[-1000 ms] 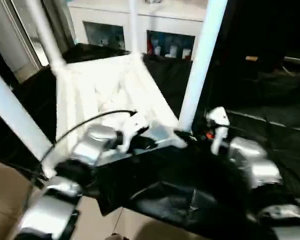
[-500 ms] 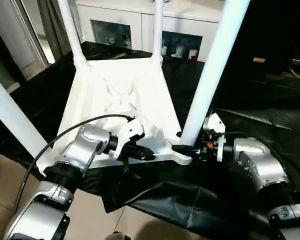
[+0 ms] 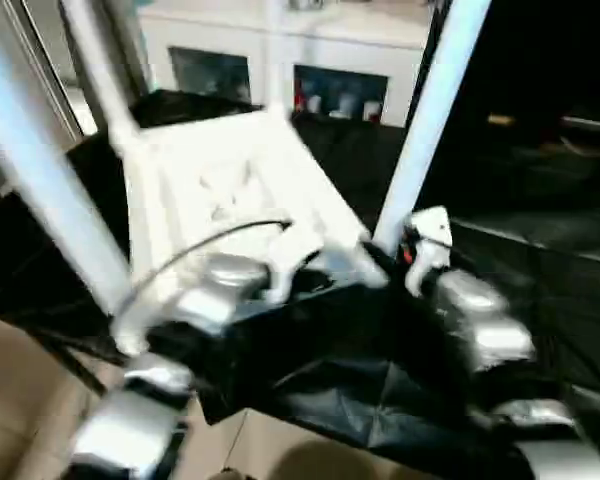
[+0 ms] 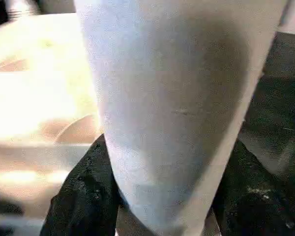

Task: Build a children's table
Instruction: Rotate leg to tighten

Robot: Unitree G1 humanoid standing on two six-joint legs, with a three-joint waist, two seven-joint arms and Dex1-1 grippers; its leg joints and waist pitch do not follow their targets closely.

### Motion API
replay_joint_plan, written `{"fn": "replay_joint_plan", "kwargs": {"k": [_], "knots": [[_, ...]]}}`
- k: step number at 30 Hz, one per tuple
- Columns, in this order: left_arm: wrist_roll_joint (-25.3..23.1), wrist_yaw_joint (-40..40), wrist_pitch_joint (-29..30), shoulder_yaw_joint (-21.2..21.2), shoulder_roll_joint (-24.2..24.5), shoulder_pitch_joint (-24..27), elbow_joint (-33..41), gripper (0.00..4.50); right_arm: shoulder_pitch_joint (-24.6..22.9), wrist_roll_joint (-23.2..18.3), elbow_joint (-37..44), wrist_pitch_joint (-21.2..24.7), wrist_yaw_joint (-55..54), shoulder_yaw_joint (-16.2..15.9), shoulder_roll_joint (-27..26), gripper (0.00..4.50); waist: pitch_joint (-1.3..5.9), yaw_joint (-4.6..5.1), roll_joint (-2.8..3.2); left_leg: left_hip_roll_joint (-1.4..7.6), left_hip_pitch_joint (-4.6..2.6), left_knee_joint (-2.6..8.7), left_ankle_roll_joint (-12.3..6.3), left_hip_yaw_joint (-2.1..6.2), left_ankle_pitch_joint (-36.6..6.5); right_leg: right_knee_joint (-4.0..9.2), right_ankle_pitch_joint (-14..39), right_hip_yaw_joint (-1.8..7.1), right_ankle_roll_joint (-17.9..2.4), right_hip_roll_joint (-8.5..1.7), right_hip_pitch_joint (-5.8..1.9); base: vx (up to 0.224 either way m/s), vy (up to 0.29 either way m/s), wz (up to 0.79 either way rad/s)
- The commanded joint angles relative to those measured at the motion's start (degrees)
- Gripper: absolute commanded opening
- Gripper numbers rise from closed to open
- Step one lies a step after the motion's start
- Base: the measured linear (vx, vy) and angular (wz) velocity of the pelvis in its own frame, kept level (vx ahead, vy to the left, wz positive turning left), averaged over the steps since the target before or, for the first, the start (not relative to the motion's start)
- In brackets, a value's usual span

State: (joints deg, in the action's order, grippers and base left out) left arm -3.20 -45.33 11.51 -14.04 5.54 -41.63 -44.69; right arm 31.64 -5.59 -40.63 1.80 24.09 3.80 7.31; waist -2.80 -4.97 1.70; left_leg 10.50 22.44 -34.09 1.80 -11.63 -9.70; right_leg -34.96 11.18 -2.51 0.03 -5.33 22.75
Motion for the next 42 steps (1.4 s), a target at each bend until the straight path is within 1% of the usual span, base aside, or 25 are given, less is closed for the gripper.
{"fn": "replay_joint_plan", "kwargs": {"k": [1, 2, 3, 4, 6, 8, 9, 11, 12, 15, 16, 17, 18, 19, 23, 25, 27, 28, 31, 34, 37, 39, 40, 41, 42], "knots": [[0.2, 5.7, 0.0, 2.0, -1.3, -2.3, -0.3, 0.0, -2.3, -0.1, -3.3, 2.6, 0.9, -3.5, -4.3, 2.0, 3.17, 0.23, -0.15, 2.48, -1.78, 5.03, 1.16, 1.7, -19.5, 5.51, 18.5, 1.83, -10.5, -3.32, -1.45, 0.0, 0.0, 0.0], [0.1, 5.9, -0.3, 1.9, -1.7, -2.4, -0.6, 0.0, -2.3, 0.4, -3.3, 2.3, 0.8, -4.0, -4.9, 2.0, 3.13, 0.27, -0.28, 2.43, -1.78, 5.11, 1.17, 1.76, -20.4, 5.61, 19.6, 1.83, -9.9, -3.34, -1.49, 0.0, 0.0, 0.0], [0.1, 5.0, -1.2, 1.3, -2.4, -2.6, -1.2, 0.0, -2.7, 0.6, -1.7, 1.0, 5.6, -5.9, -6.1, 2.0, 3.14, 0.26, -0.02, 2.45, -1.89, 5.2, 1.31, 1.85, -21.2, 5.79, 20.3, 1.86, -9.5, -3.36, -1.46, 0.0, 0.0, 0.0], [0.1, 4.3, -1.6, 1.1, -2.5, -2.7, -1.4, 0.0, -3.1, 0.0, -0.6, 1.0, 8.4, -6.4, -6.2, 2.0, 3.1, 0.28, -0.11, 2.44, -1.89, 5.26, 1.29, 1.85, -21.5, 5.84, 20.4, 1.87, -9.4, -3.33, -1.44, 0.0, 0.0, 0.0], [0.3, 2.3, -2.0, 0.5, -1.9, -2.7, -1.4, 0.0, -3.5, -1.4, 1.1, 1.7, 12.8, -7.0, -5.3, 2.69, 3.21, 0.17, -0.2, 2.51, -1.86, 5.31, 0.72, 1.87, -20.8, 5.7, 18.5, 1.96, -9.6, -3.28, -1.66, 0.0, 0.0, 0.0], [0.3, 0.4, -1.9, 0.2, -0.9, -2.5, -1.1, 0.0, -3.8, -2.2, 2.9, 2.1, 16.0, -7.6, -3.6, 2.78, 3.31, 0.08, -0.21, 2.59, -1.7, 5.26, -0.14, 1.85, -19.8, 5.44, 16.1, 1.99, -10.1, -3.32, -1.87, 0.0, 0.0, 0.0], [0.3, -0.7, -2.0, 0.1, -0.3, -2.4, -1.0, 0.0, -3.9, -2.3, 3.6, 2.0, 17.3, -7.8, -2.5, 2.91, 3.31, 0.24, -0.44, 2.48, -1.24, 5.24, -0.69, 1.88, -18.3, 5.18, 14.5, 1.88, -10.4, -3.25, -2.32, 0.0, 0.0, 0.0], [0.4, -3.5, -2.1, -0.3, 1.0, -2.0, -0.4, 0.0, -4.0, -2.4, 4.4, 2.0, 19.6, -8.2, -0.3, 3.06, 3.45, 0.17, -0.32, 2.53, -1.47, 5.05, -1.18, 1.73, -16.8, 5.09, 13.1, 1.89, -11.3, -3.32, -2.13, 0.0, 0.0, 0.0], [0.6, -5.8, -2.4, -0.7, 2.2, -1.5, 0.3, 0.0, -3.9, -2.6, 4.8, 2.1, 21.7, -8.2, 1.3, 3.06, 3.58, 0.08, -0.47, 2.49, -1.41, 4.87, -1.64, 1.67, -15.7, 4.93, 11.9, 1.84, -11.9, -3.35, -2.34, 0.0, 0.0, 0.0], [1.5, -12.0, -3.0, -1.5, 5.0, -0.3, 2.4, 0.0, -3.9, -4.2, 6.2, 3.0, 28.1, -7.6, 4.8, 3.06, 3.7, -0.06, -0.32, 2.53, -1.01, 4.6, -3.07, 1.57, -12.8, 4.35, 7.8, 1.73, -13.2, -3.22, -2.65, 0.0, 0.0, 0.0], [1.9, -13.7, -3.1, -1.6, 5.6, 0.0, 3.0, 0.0, -3.9, -4.5, 6.6, 3.4, 29.6, -7.5, 5.5, 3.06, 3.73, -0.13, -0.3, 2.6, -1.06, 4.54, -3.36, 1.54, -12.3, 4.3, 7.0, 1.72, -13.5, -3.2, -2.61, 0.0, 0.0, 0.0], [2.3, -17.0, -3.3, -2.2, 7.0, 0.8, 4.4, 0.0, -3.8, -5.1, 7.0, 4.0, 32.3, -7.3, 6.9, 3.06, 3.89, -0.22, -0.61, 2.68, -0.99, 4.26, -4.03, 1.39, -10.9, 3.89, 4.2, 1.68, -14.4, -3.11, -2.65, 0.0, 0.0, 0.0], [2.5, -18.4, -3.4, -2.4, 7.6, 1.0, 5.0, 0.0, -3.8, -5.3, 7.2, 4.3, 33.5, -7.3, 7.5, 3.06, 3.98, -0.32, -0.39, 2.72, -0.9, 4.17, -4.67, 1.45, -9.8, 3.56, 2.6, 1.55, -15.2, -3.12, -2.8, 0.0, 0.0, 0.0], [2.8, -21.5, -3.5, -3.0, 9.2, 1.8, 6.3, 0.0, -3.8, -5.2, 7.2, 4.3, 36.1, -7.5, 9.2, 3.06, 4.0, -0.44, -0.08, 2.84, -1.12, 4.02, -5.07, 1.32, -9.3, 3.44, 1.3, 1.55, -15.8, -3.06, -2.47, 0.0, 0.0, 0.0], [3.5, -26.0, -2.3, -3.6, 11.6, 2.9, 8.4, 0.0, -3.3, -4.4, 6.4, 4.6, 39.7, -8.3, 12.0, 2.92, 4.1, -0.65, 0.05, 2.93, -1.2, 3.85, -5.4, 1.25, -8.5, 3.03, -1.4, 1.41, -17.3, -2.97, -2.38, 0.0, 0.0, 0.0], [4.0, -27.5, -1.6, -3.8, 12.4, 3.3, 9.5, 0.0, -3.1, -4.6, 6.2, 4.9, 41.5, -8.7, 13.1, 2.71, 3.97, -0.89, 0.15, 3.03, -1.43, 3.98, -4.8, 1.13, -10.2, 3.26, 0.7, 1.49, -17.4, -3.05, -2.2, 0.0, 0.0, 0.0], [4.0, -28.2, -1.6, -3.6, 13.2, 3.6, 10.0, 0.0, -3.0, -4.8, 6.3, 5.6, 43.2, -8.8, 13.8, 2.62, 3.82, -1.03, 0.0, 3.06, -1.51, 4.14, -3.93, 1.12, -11.8, 3.44, 3.0, 1.54, -17.0, -3.04, -2.15, 0.0, 0.0, 0.0], [4.0, -28.4, -1.5, -3.6, 13.4, 3.7, 10.2, 0.0, -2.9, -4.9, 6.3, 5.8, 43.6, -8.9, 13.9, 2.43, 3.79, -1.08, 0.05, 3.04, -1.5, 4.21, -3.63, 1.18, -12.2, 3.5, 3.9, 1.54, -16.8, -3.11, -2.19, 0.0, 0.0, 0.0], [3.9, -28.6, -1.2, -3.7, 13.6, 4.0, 10.6, 0.0, -3.0, -4.9, 6.5, 6.3, 45.1, -9.6, 14.4, 2.35, 3.71, -1.1, -0.17, 3.01, -1.46, 4.34, -2.54, 1.23, -13.2, 3.66, 6.3, 1.67, -15.9, -3.21, -2.19, 0.0, 0.0, 0.0], [3.8, -28.0, -0.6, -3.6, 13.7, 4.4, 11.3, 0.0, -3.2, -5.5, 7.0, 7.3, 46.0, -10.2, 14.2, 2.33, 3.78, -1.15, -0.5, 2.96, -1.33, 4.21, -2.92, 1.2, -12.1, 3.6, 5.7, 1.68, -15.7, -3.26, -2.26, 0.0, 0.0, 0.0], [2.9, -24.3, -0.4, -3.1, 12.7, 3.9, 10.3, 0.0, -3.7, -6.0, 7.4, 7.9, 44.6, -9.9, 13.3, 2.32, 3.85, -1.21, -0.61, 2.9, -1.29, 4.04, -3.57, 1.15, -10.6, 3.49, 4.7, 1.65, -15.7, -3.22, -2.22, 0.0, 0.0, 0.0], [2.3, -20.2, -0.5, -2.2, 11.3, 2.9, 8.5, 0.0, -3.9, -5.4, 6.7, 6.8, 40.6, -9.1, 11.8, 2.32, 3.77, -1.31, -0.53, 2.92, -1.4, 4.02, -3.5, 1.14, -10.8, 3.61, 5.5, 1.7, -15.6, -3.24, -2.03, 0.0, 0.0, 0.0], [1.8, -16.1, -1.1, -1.2, 9.8, 1.8, 6.6, 0.0, -3.8, -4.3, 5.1, 5.2, 35.1, -8.0, 10.1, 2.32, 3.77, -1.23, -0.69, 2.94, -1.4, 4.06, -3.36, 1.11, -11.0, 3.69, 5.9, 1.76, -15.5, -3.28, -2.04, 0.0, 0.0, 0.0], [1.8, -15.6, -1.2, -1.1, 9.6, 1.7, 6.4, 0.0, -3.8, -4.2, 4.8, 5.1, 34.3, -7.9, 9.9, 2.32, 3.56, -1.05, -0.57, 2.74, -1.41, 4.23, -2.6, 1.16, -12.2, 4.02, 8.5, 1.8, -14.9, -3.3, -1.82, 0.0, 0.0, 0.0], [1.3, -10.0, -1.4, 0.0, 7.4, 0.0, 3.9, 0.0, -3.1, -2.2, 1.3, 3.9, 24.6, -6.3, 7.3, 2.32, 3.61, -0.99, -0.81, 2.85, -1.54, 4.37, -1.58, 1.29, -13.0, 4.25, 10.9, 1.85, -14.0, -3.5, -1.92, 0.0, 0.0, 0.0]]}}
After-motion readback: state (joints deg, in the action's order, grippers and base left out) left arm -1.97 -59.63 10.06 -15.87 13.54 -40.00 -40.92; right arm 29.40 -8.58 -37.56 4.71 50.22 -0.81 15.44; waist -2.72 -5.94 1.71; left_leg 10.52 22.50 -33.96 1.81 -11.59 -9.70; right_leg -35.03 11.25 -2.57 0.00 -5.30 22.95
